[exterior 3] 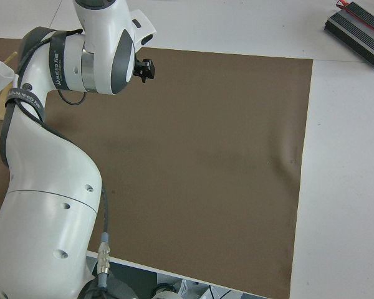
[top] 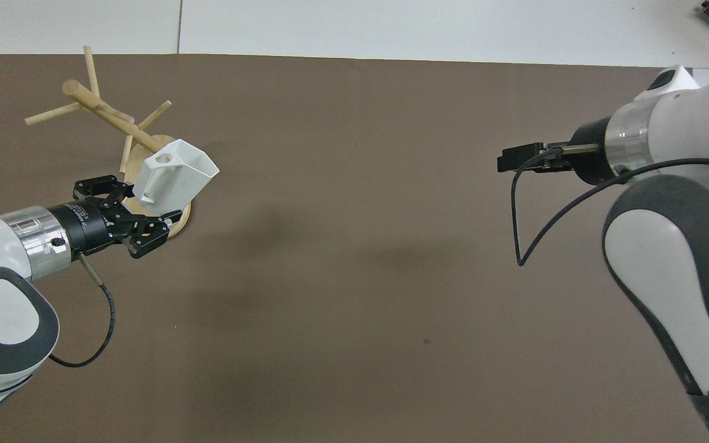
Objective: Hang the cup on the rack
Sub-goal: 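Carry the mug toward the tree with the left gripper while the right gripper withdraws, then lower the mug handle onto a wooden peg with the left gripper, then open the left gripper and pull it back from the mug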
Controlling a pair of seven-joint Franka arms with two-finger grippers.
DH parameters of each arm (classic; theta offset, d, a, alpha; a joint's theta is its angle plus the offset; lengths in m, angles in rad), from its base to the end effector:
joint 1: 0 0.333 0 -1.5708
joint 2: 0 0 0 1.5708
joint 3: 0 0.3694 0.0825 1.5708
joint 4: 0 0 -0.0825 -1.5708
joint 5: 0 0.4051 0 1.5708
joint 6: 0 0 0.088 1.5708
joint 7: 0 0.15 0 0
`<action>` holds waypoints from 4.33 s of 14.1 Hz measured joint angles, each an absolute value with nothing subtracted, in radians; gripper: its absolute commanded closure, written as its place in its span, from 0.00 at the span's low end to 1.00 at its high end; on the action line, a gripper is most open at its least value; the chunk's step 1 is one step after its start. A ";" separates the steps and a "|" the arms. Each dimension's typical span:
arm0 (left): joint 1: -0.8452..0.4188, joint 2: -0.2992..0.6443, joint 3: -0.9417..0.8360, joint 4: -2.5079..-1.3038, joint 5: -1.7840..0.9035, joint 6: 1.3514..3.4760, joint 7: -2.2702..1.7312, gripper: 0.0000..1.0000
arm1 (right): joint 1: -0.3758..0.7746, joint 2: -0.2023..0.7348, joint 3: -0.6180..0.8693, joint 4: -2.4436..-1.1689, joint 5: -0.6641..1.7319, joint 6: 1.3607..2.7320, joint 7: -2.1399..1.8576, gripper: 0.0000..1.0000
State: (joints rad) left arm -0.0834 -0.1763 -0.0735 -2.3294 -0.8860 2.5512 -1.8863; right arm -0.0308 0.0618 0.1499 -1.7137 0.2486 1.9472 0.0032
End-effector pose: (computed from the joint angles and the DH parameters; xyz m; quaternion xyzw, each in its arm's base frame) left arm 0.5335 -0.0935 0.4559 0.3466 0.8708 -0.1603 0.3098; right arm 0.6241 0.0989 0.5662 -0.9885 -0.0213 -0.0776 0.1283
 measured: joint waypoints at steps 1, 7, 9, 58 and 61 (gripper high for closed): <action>-0.084 -0.163 -0.073 -2.315 -0.886 2.564 -1.903 1.00 | -0.032 0.059 0.118 -1.713 0.249 1.919 -0.016 0.00; -0.084 -0.094 -0.072 -2.238 -0.886 2.676 -1.964 1.00 | -0.033 0.051 -0.021 -1.713 0.237 1.855 -0.095 0.00; -0.086 -0.078 -0.073 -2.227 -0.886 2.678 -1.964 1.00 | -0.033 0.051 -0.048 -1.713 0.203 1.855 -0.123 0.00; 0.020 -0.088 -0.045 -2.182 -0.553 2.483 -2.223 0.00 | -0.019 0.005 -0.099 -1.606 0.032 1.660 -0.075 0.00; 0.050 -0.152 -0.043 -2.158 -0.379 2.321 -2.212 0.00 | -0.019 0.005 -0.099 -1.606 0.032 1.658 -0.075 0.00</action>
State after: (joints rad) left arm 0.0497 -0.1517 -0.0433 -2.1582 -0.3786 2.3214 -2.2123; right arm -0.0192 0.0049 -0.0992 -1.6064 0.0319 1.6579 -0.0750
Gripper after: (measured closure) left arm 0.000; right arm 0.000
